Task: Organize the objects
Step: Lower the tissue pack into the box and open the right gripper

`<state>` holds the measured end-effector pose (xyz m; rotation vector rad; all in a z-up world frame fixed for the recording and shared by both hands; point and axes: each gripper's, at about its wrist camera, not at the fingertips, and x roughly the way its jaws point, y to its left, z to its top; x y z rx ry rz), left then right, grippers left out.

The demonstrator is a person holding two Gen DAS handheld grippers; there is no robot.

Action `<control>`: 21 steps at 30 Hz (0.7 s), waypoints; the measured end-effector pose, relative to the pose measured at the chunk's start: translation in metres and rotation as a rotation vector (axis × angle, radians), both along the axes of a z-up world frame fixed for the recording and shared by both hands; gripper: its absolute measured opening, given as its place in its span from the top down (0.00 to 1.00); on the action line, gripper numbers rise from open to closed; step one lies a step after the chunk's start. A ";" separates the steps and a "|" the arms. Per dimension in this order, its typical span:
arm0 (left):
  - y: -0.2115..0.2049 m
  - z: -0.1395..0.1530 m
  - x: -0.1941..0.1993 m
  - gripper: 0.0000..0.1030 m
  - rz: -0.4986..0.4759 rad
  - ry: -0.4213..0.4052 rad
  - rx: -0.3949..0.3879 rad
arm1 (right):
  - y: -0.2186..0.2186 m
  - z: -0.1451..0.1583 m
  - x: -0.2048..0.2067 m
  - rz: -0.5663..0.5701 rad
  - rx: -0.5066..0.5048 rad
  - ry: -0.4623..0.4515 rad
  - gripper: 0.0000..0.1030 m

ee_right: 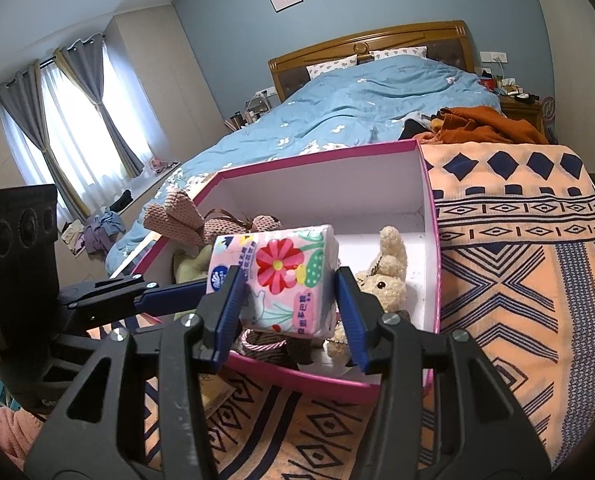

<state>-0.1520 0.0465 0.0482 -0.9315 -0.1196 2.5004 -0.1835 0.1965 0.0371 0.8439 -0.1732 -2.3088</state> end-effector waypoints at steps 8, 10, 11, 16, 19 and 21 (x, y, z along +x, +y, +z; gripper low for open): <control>0.000 -0.010 -0.008 0.66 0.005 -0.029 -0.010 | -0.002 -0.011 -0.008 -0.010 0.018 -0.033 0.52; 0.000 -0.012 -0.009 0.66 0.005 -0.035 -0.009 | -0.003 -0.012 -0.008 -0.015 0.027 -0.028 0.52; 0.001 -0.013 -0.009 0.66 0.005 -0.037 -0.011 | -0.003 -0.012 -0.009 -0.016 0.031 -0.028 0.52; 0.003 -0.018 -0.012 0.66 0.011 -0.051 -0.018 | -0.004 -0.015 -0.010 -0.028 0.043 -0.032 0.51; 0.004 -0.016 -0.009 0.64 0.021 -0.037 -0.029 | -0.005 -0.015 -0.009 -0.033 0.050 -0.027 0.50; 0.003 -0.015 -0.006 0.61 0.029 -0.030 -0.034 | -0.004 -0.014 -0.007 -0.035 0.049 -0.021 0.50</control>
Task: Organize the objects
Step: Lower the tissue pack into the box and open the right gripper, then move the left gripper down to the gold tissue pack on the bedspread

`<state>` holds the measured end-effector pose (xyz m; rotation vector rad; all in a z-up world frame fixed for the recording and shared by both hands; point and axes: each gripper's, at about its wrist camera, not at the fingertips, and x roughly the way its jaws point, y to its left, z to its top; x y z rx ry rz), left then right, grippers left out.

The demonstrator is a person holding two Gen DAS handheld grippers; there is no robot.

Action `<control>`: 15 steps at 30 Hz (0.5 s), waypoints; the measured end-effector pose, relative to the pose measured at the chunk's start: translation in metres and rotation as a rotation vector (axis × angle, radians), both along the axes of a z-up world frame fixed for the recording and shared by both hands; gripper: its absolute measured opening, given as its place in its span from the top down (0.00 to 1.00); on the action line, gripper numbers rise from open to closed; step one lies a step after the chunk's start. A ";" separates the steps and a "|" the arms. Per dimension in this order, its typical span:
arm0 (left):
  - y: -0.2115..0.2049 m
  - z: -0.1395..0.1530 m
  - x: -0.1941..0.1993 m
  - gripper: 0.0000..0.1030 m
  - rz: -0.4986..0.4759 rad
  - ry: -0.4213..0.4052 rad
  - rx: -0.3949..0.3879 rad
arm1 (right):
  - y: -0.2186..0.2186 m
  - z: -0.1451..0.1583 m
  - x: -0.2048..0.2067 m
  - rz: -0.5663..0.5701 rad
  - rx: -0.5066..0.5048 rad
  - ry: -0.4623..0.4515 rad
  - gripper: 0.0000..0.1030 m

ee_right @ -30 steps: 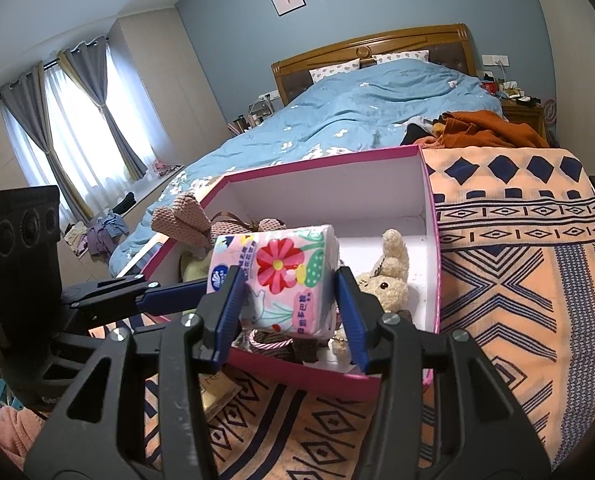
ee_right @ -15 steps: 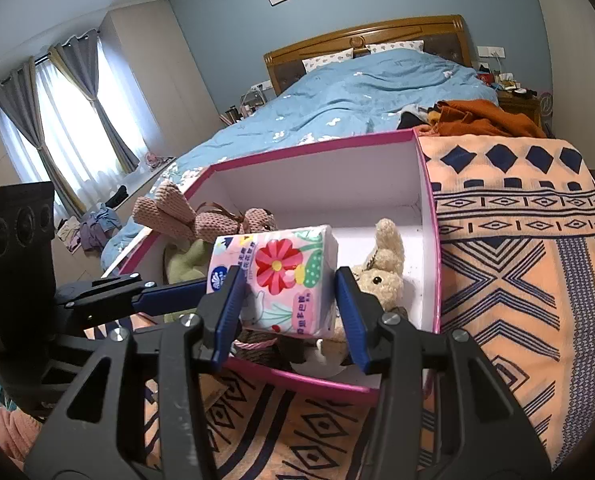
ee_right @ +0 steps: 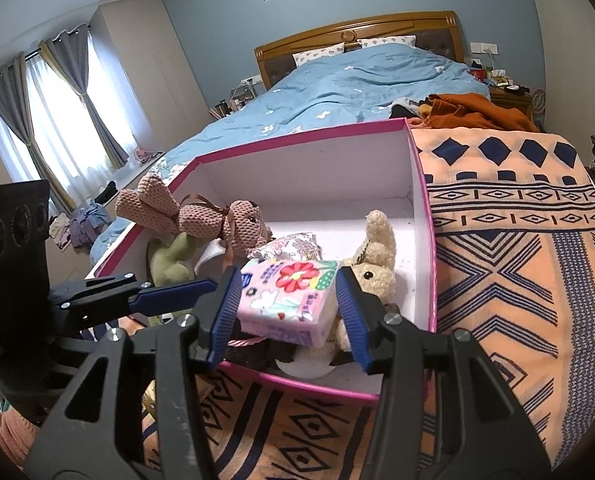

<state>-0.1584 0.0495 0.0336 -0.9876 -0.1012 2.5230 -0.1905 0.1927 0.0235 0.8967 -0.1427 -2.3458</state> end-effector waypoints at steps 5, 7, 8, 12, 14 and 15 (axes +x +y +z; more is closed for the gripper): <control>-0.002 0.005 0.007 0.47 0.016 0.027 -0.015 | 0.003 0.005 0.007 -0.005 -0.005 0.020 0.48; -0.004 0.008 0.013 0.45 0.023 0.040 -0.025 | 0.004 0.007 0.012 -0.003 -0.010 0.027 0.46; -0.004 0.010 0.015 0.45 0.024 0.046 -0.029 | 0.004 0.008 0.014 -0.002 -0.010 0.032 0.45; -0.012 0.016 0.036 0.44 0.051 0.083 -0.036 | 0.007 0.012 0.029 0.020 -0.020 0.049 0.45; -0.019 0.020 0.050 0.43 0.058 0.105 -0.036 | 0.006 0.014 0.038 0.037 -0.020 0.059 0.45; -0.023 0.021 0.059 0.42 0.058 0.114 -0.032 | 0.006 0.014 0.045 0.055 -0.021 0.066 0.45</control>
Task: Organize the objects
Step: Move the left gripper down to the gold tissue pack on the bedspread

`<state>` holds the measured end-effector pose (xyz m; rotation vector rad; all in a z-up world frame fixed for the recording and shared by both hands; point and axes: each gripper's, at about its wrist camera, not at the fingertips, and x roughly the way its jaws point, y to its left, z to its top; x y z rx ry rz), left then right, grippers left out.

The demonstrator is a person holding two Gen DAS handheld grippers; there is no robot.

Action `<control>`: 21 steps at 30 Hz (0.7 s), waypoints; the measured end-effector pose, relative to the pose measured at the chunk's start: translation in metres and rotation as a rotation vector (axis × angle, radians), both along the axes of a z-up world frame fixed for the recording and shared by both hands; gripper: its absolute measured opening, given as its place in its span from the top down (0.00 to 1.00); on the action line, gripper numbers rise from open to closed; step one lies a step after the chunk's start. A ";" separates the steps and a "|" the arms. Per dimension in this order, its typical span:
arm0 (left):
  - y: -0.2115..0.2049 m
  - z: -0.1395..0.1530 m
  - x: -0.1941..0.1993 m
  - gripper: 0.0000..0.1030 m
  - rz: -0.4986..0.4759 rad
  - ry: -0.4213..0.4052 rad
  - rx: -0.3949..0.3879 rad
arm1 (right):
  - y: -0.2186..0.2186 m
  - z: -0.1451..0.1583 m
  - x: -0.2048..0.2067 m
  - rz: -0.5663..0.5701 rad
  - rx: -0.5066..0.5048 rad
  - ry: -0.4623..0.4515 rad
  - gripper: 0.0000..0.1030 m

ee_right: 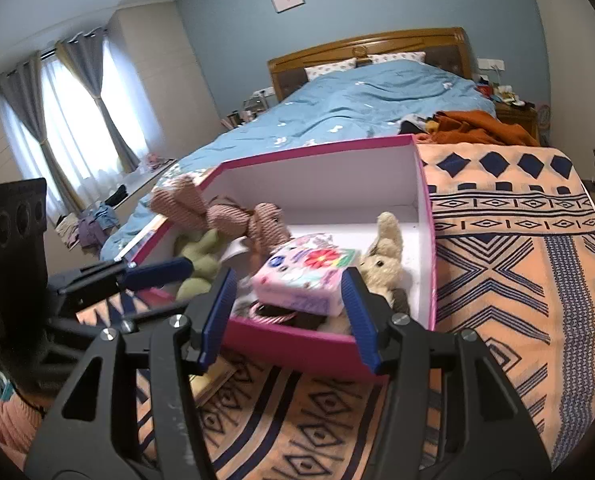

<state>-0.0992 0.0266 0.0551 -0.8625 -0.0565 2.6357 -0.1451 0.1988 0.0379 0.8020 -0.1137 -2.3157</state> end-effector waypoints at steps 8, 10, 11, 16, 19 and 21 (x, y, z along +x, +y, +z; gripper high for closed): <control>-0.025 -0.019 0.044 0.41 0.030 -0.018 -0.040 | -0.013 -0.013 0.036 0.122 0.018 -0.011 0.41; -0.033 -0.034 0.045 0.41 0.042 -0.070 -0.028 | -0.020 -0.024 0.041 0.148 0.033 -0.038 0.41; -0.036 -0.041 0.044 0.41 0.044 -0.096 -0.018 | -0.022 -0.029 0.042 0.157 0.038 -0.050 0.41; -0.042 -0.075 0.038 0.41 0.056 -0.212 0.009 | -0.033 -0.056 0.046 0.179 0.051 -0.136 0.41; -0.044 -0.087 0.034 0.41 0.044 -0.258 0.051 | -0.034 -0.064 0.048 0.181 0.056 -0.158 0.41; -0.042 -0.092 0.033 0.41 0.030 -0.278 0.079 | -0.033 -0.068 0.049 0.180 0.053 -0.172 0.41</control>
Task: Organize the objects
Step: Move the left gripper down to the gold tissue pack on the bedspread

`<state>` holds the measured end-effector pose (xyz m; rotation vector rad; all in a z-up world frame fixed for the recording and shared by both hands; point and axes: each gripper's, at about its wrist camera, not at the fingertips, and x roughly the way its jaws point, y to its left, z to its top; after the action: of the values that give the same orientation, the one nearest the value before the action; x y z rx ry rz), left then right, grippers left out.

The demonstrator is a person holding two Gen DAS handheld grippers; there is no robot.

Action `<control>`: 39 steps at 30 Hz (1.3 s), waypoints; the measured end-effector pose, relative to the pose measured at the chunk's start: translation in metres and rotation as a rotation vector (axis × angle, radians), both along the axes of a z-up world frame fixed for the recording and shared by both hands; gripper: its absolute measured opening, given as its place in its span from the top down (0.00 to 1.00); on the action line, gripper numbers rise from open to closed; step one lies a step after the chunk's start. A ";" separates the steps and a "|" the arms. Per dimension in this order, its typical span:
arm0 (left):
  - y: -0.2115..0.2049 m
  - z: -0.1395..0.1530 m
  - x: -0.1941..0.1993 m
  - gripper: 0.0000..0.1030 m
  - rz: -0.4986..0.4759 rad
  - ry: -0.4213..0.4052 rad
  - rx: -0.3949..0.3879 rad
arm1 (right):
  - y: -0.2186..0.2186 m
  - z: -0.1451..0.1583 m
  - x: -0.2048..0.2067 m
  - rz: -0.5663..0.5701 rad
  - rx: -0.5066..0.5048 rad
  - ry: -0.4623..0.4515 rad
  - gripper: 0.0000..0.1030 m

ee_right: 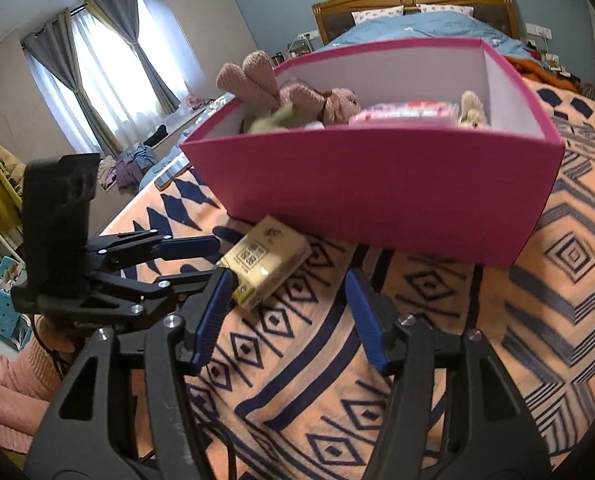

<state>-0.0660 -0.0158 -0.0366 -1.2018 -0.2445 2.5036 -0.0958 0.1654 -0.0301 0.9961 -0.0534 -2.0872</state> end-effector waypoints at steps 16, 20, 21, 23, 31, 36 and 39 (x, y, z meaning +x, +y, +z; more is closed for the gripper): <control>0.059 0.005 0.024 0.41 -0.186 0.059 0.031 | 0.029 -0.016 -0.005 -0.094 -0.036 -0.091 0.41; 0.039 0.015 0.018 0.41 -0.109 0.082 -0.037 | 0.025 -0.017 -0.002 -0.080 -0.035 -0.092 0.41; 0.032 0.017 0.015 0.41 -0.084 0.080 -0.052 | 0.024 -0.017 -0.002 -0.076 -0.036 -0.093 0.41; 0.026 0.019 0.008 0.41 -0.058 0.082 -0.082 | 0.021 -0.018 -0.001 -0.066 -0.039 -0.098 0.41; 0.021 0.009 -0.011 0.41 -0.084 0.065 -0.139 | 0.010 -0.026 0.000 -0.048 -0.029 -0.132 0.41; 0.023 0.005 -0.019 0.41 -0.118 0.054 -0.142 | 0.011 -0.030 -0.001 -0.055 -0.030 -0.146 0.41; 0.023 -0.002 -0.023 0.41 -0.129 0.031 -0.131 | 0.012 -0.031 -0.001 -0.055 -0.028 -0.150 0.41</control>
<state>-0.0891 0.0076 -0.0383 -1.1864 0.0049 2.4557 -0.0973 0.1779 -0.0609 1.1434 -0.1878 -2.0520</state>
